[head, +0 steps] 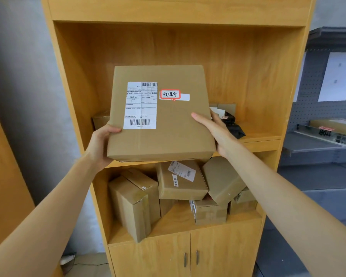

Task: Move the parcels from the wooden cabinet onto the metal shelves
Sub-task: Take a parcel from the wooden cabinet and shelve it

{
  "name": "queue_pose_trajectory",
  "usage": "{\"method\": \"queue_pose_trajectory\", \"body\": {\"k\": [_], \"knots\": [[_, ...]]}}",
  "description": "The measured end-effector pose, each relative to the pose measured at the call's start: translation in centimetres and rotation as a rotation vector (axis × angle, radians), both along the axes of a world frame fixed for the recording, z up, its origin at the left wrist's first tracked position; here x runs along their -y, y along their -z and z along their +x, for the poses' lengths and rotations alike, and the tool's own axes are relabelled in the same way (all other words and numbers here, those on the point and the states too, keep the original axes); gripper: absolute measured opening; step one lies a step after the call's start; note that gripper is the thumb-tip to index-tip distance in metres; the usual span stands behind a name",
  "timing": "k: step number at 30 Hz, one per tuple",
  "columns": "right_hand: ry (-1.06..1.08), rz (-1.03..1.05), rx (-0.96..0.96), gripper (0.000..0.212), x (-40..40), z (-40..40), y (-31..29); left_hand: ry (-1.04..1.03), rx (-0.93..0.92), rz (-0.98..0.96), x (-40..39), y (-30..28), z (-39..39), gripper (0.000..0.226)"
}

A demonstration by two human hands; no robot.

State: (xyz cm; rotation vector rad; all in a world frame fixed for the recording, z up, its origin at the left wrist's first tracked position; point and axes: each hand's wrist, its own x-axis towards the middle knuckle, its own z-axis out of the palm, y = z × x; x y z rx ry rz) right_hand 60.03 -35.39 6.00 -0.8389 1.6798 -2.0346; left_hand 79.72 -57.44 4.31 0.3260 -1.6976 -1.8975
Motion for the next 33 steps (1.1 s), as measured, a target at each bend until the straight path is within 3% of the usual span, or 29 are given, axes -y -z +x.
{"method": "queue_pose_trajectory", "body": {"k": [4,8,12,17,24,33], "knots": [[-0.003,-0.014,0.01,0.087,0.2,-0.2,0.4,-0.046,0.033,-0.042,-0.3,-0.3,-0.5,0.066],[0.022,-0.02,0.028,0.078,-0.1,-0.3,0.9,-0.049,0.102,-0.081,-0.4,-0.9,-1.2,0.082],[0.08,0.005,0.025,0.071,-0.8,-0.4,1.8,-0.134,0.109,-0.119,-1.4,-0.9,-3.3,0.069],[0.204,0.069,0.04,0.081,-3.0,-1.0,2.9,-0.114,0.115,-0.129,-3.2,0.1,-6.6,0.066],[0.33,0.054,0.082,0.083,-9.4,-3.2,4.8,0.002,0.132,-0.121,-7.9,1.6,-12.1,0.061],[0.487,0.04,0.077,0.088,-22.6,-8.6,4.4,0.153,0.126,-0.167,-19.7,1.4,-21.5,0.06]]}}
